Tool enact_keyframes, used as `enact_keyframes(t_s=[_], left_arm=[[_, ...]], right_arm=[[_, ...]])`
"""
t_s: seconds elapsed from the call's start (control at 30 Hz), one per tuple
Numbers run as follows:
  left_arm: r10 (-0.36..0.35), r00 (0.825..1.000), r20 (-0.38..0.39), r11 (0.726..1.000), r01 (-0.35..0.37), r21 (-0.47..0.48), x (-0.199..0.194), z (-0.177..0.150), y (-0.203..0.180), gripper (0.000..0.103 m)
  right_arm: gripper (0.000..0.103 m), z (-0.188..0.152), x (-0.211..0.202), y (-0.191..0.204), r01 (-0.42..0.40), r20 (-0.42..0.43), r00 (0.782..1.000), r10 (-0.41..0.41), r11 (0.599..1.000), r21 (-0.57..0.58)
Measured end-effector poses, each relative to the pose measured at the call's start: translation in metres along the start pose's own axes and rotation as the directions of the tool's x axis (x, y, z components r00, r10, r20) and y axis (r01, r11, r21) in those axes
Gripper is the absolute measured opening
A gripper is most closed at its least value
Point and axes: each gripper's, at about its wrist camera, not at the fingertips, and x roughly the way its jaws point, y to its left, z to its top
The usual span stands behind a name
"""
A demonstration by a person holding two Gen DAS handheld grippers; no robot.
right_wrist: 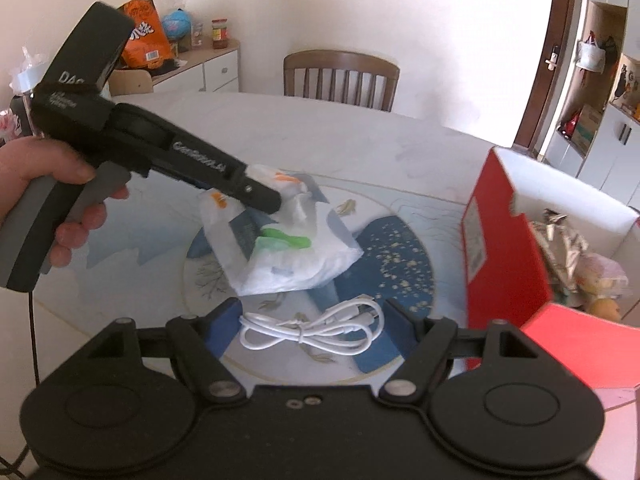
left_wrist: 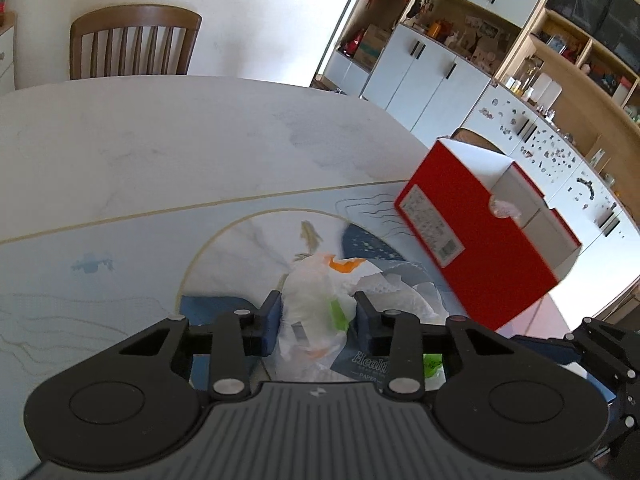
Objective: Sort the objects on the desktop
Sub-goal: 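Lift and carry the white pack and white cable to the shoebox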
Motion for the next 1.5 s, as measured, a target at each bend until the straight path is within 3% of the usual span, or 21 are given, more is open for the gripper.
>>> enact_keyframes(t_s=[0.77, 1.5], left_arm=[[-0.018, 0.999, 0.048, 1.0, 0.017, 0.026, -0.055, 0.009, -0.069, 0.036], [-0.032, 0.994, 0.102, 0.998, 0.026, 0.061, -0.037, 0.034, -0.169, 0.036]], right_arm=[[0.076, 0.008, -0.062, -0.043, 0.014, 0.089, 0.996, -0.012, 1.0, -0.023], [0.076, 0.003, -0.099, -0.142, 0.011, 0.135, 0.991, -0.008, 1.0, -0.018]])
